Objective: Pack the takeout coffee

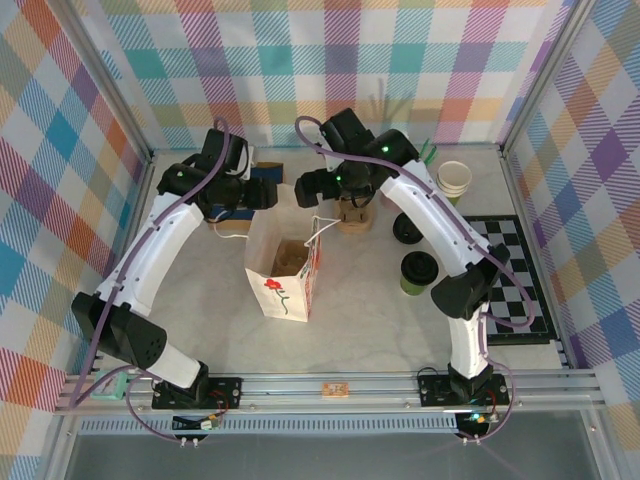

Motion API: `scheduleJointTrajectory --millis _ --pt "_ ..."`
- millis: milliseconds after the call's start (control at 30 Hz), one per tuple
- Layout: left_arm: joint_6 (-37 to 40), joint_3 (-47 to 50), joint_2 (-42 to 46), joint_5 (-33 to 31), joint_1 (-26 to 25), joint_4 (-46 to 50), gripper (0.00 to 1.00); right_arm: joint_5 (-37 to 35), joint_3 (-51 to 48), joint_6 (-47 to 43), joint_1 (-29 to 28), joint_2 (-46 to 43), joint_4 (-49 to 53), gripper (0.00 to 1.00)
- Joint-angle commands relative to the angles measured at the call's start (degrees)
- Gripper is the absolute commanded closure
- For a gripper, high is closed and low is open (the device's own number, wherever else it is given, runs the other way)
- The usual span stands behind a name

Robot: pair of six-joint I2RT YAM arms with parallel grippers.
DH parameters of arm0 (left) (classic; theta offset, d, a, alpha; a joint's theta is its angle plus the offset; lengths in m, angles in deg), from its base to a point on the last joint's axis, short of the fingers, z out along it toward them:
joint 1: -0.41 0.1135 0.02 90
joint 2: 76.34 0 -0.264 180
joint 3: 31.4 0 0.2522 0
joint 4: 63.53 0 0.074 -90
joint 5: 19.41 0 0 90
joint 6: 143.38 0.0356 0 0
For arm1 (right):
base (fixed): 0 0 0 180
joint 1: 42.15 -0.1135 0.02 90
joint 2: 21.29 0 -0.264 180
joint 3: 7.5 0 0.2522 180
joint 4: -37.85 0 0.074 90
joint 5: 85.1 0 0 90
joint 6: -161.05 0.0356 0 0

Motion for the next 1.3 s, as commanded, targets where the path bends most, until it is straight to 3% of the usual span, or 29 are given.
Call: scheduleJointTrajectory --millis 0,167,267,333,500,633,800,1067,1267 --pt "0.8 -1.5 -0.1 -0.5 -0.3 0.4 0.55 1.3 -1.0 1.2 -0.1 0.8 -1.2 0.16" --pt "-0.2 -0.6 1.0 -1.4 -1.0 -0.8 0.81 -0.3 -1.6 0.2 -1.4 1.7 -0.7 0.49" --pt "-0.6 -0.1 2.1 -2.1 -1.6 -1.5 0.88 -0.7 -0.7 -0.7 -2.3 2.2 -0.3 0.66" --pt "-0.8 0.2 2.7 -2.3 -1.7 -1.6 0.92 -1.5 0.4 -1.2 -2.7 2.8 0.5 0.7" --pt "-1.1 0.6 3.5 -3.3 -2.1 -1.4 1.0 -1.5 1.6 -1.9 -3.1 3.1 0.6 0.92" --pt "-1.6 1.5 6.6 -4.7 -2.8 -3.2 1.0 -3.1 4.1 -3.4 -4.7 2.6 1.0 1.0" --pt "-1.8 7.8 15.1 -5.0 -3.6 -11.2 1.0 -11.3 2.7 -9.1 -9.6 -2.6 -3.4 1.0" --pt "-3.3 24.2 31.0 -3.1 -6.0 -25.8 1.0 -19.4 -16.7 -12.5 -13.9 -15.3 -20.3 1.0" --pt "-2.6 30.0 36.3 0.6 -6.6 -28.6 1.0 -23.5 -31.8 -13.2 -16.7 -25.6 -36.3 1.0"
